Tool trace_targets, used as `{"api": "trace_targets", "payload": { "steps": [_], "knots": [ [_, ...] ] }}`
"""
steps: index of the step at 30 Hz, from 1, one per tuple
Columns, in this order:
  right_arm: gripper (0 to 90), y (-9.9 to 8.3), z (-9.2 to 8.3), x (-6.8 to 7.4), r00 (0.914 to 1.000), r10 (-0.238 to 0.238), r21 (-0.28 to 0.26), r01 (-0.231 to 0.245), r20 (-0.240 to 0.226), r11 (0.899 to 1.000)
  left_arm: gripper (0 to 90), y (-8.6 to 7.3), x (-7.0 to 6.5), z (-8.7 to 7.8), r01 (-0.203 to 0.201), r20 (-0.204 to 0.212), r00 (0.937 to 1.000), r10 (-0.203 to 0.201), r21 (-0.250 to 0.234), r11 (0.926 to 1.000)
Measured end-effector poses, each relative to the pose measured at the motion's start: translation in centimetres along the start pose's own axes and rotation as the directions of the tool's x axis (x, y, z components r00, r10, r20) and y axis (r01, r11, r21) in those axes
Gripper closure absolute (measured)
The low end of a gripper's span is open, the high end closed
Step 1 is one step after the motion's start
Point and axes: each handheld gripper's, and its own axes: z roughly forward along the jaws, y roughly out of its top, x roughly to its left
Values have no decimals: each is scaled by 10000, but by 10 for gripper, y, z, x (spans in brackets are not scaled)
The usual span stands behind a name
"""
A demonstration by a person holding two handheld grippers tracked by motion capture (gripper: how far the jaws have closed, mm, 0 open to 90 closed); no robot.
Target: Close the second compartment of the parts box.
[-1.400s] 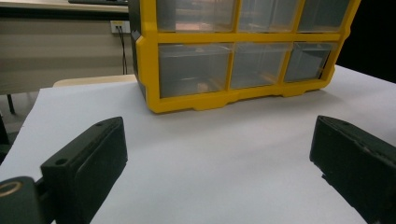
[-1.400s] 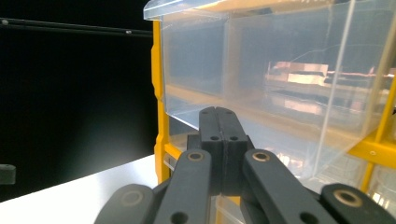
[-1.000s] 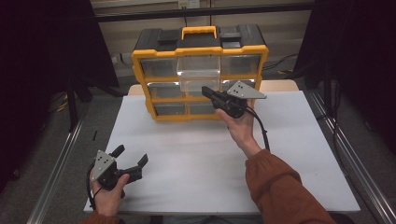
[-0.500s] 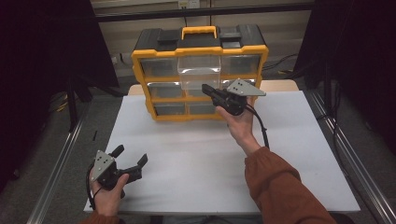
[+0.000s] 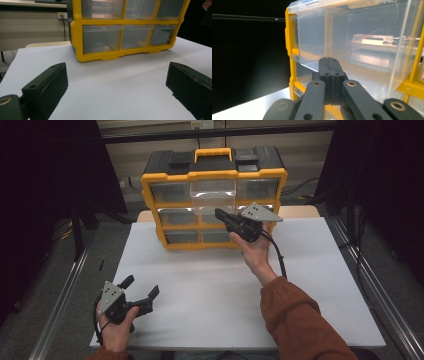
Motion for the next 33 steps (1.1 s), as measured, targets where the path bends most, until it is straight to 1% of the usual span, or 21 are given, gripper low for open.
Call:
{"api": "trace_targets", "payload": {
  "steps": [1,2,7,10,15,19,25,26,27,28,30,33],
  "knots": [
    [900,0,0,0,10000,4,-8,-4,0,10000,42,0,1,0,6,90,10000,-5,-50,10000],
    [900,0,0,0,10000,5,-6,-5,13,10000,43,0,0,0,117,137,9998,-115,-137,9998],
    [900,1,2,-1,10000,-9,-7,9,87,10000,43,0,0,0,112,132,9999,-110,-131,9999],
    [900,2,3,-1,10000,-32,1,32,14,10000,43,0,0,0,112,100,9999,-110,-128,9999],
    [900,3,4,-1,9999,-95,-22,95,110,10000,43,0,1,0,98,83,9999,-97,-125,9999],
    [900,3,4,-2,10000,-72,-1,72,42,10000,43,0,1,0,93,60,9999,-92,-127,9999],
    [900,3,5,-3,9999,-60,38,60,98,10000,43,0,1,0,79,51,10000,-78,-130,9999],
    [900,3,5,-3,9999,-86,32,86,95,10000,43,0,1,0,123,46,9999,-123,-164,9998],
    [900,3,5,-3,9999,-84,39,84,110,10000,43,0,1,0,76,49,10000,-75,-123,9999],
    [900,3,5,-3,9999,-80,52,79,145,10000,43,0,1,0,143,38,9999,-143,-178,9997],
    [900,4,5,-5,9998,-127,83,126,135,9999,43,0,1,0,146,26,9999,-146,-179,9997],
    [900,4,6,-5,9998,-71,69,70,178,10000,43,0,1,0,153,45,9999,-152,-180,9997]
  ]
}}
